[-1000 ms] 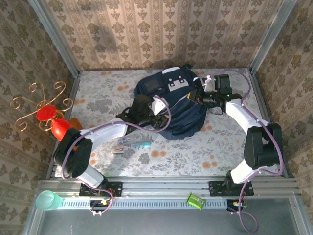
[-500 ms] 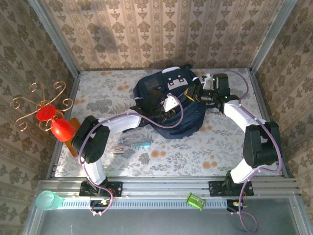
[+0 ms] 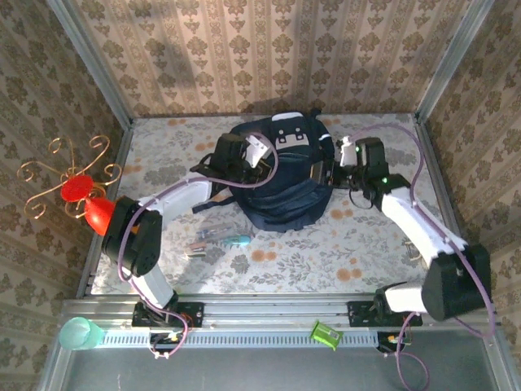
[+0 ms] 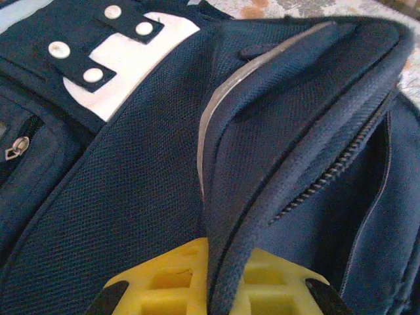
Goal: Pack books, pencil case, and school supplies into a backpack
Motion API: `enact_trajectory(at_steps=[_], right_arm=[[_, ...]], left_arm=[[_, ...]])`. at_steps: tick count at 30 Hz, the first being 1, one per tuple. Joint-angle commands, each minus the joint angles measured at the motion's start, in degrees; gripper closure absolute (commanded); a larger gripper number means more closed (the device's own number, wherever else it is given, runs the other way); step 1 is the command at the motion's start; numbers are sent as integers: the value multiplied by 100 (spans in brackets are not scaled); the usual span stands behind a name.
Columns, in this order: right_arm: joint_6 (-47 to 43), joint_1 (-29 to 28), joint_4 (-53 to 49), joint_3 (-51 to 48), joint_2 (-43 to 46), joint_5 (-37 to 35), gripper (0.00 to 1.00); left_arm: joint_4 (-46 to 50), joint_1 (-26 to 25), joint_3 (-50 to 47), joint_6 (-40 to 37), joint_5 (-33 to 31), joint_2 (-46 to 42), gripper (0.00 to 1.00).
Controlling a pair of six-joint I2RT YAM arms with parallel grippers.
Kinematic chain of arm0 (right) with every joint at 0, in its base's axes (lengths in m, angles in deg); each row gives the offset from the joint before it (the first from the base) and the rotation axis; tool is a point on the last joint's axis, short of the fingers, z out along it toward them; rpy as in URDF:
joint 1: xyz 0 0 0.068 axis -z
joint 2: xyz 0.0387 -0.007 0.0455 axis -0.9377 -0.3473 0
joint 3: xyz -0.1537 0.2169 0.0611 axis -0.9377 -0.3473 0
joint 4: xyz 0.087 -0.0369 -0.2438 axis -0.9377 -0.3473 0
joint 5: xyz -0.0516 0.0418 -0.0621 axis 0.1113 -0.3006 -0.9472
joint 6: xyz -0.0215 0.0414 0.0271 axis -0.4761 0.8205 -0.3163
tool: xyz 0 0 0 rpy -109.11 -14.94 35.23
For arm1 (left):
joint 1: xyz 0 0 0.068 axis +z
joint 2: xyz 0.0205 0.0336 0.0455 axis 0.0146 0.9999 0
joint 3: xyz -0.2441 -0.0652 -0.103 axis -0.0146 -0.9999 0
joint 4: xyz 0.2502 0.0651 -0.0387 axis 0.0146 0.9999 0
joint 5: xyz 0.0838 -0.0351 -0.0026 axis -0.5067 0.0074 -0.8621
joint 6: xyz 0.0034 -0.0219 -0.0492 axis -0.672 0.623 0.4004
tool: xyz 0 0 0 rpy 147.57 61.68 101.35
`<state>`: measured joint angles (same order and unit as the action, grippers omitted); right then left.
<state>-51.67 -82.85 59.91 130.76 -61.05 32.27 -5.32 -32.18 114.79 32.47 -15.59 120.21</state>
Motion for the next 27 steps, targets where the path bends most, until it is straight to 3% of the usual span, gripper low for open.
enact_trajectory(at_steps=[1,8,15,19,27], right_arm=[[-688,-695,808,-679,367,-459,39],[-1947,-2657,2305,-1467,78,-858,35],[-2938,-4194,2371,-901,-1530,-1164,26],[-3154,-4506,2319,-397,-2380,-1420,25],[-3669,-4458,1821,496,-3198,-2170,25]], left_arm=[[598,150,693,490,698,-215,100],[1519,366,1792,590,1054,35,100],[1639,366,2051,543,1093,189,100],[1715,364,2023,447,1066,171,100],[1578,357,1828,417,1048,62,100]])
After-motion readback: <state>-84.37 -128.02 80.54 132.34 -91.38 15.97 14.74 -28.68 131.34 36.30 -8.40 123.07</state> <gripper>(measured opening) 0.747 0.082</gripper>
